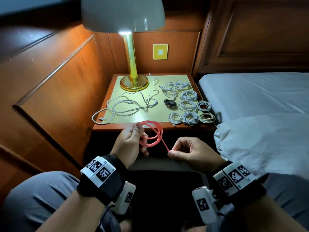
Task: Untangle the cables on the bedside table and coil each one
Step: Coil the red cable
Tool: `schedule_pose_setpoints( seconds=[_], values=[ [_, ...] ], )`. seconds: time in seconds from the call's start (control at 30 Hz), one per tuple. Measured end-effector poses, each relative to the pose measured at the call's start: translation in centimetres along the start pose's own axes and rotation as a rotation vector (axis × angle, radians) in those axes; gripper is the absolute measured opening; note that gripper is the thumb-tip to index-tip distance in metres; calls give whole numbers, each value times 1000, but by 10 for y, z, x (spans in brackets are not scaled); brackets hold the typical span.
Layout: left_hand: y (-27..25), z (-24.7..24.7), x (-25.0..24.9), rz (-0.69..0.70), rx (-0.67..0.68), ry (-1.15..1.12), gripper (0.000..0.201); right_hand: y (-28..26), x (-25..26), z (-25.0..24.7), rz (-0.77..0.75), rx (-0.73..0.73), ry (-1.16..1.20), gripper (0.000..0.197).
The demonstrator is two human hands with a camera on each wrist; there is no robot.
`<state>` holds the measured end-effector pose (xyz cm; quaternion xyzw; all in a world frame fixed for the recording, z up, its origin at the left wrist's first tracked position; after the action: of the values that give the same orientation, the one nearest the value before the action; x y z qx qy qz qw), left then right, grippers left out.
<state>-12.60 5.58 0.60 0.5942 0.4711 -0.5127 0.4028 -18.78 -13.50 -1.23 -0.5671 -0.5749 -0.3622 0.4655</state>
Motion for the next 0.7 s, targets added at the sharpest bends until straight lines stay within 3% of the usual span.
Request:
schedule_pose_setpoints(
  seconds=[0.07, 0.17, 0.27, 0.37, 0.53, 0.63, 0.7],
  values=[
    [-3, 6, 1, 18, 57, 19, 40, -3, -3, 5, 14, 41, -27, 31],
    [-5, 12, 2, 29, 116, 61, 35, -2, 2, 4, -14, -12, 62, 44],
    [-11, 20, 4, 24, 175, 44, 35, -2, 10, 13, -49, -1, 192, 40],
    [-13, 26, 5, 32, 222, 44, 40, -2, 12, 20, -72, -19, 162, 35],
    [-4, 19, -1, 63, 145, -9, 40, 0, 16, 4, -61, -160, 197, 49],
    [-1, 13, 0, 52, 126, 5, 21, 1, 20, -7, -46, -230, 224, 52],
    [-2, 9, -1, 49, 104, 20, 13, 1, 24, -13, -50, -269, 210, 42]
  ],
)
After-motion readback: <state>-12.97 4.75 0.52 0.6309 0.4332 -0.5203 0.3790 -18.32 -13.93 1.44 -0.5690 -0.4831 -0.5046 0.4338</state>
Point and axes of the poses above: each hand's wrist, its own y-axis towards the middle knuckle, its own z-axis out of the palm, x = y × z, the point moved 6 cm from there along y, towards the middle knuckle, and after that the axes turned 5 degrees about y, right-handed, at the moved point
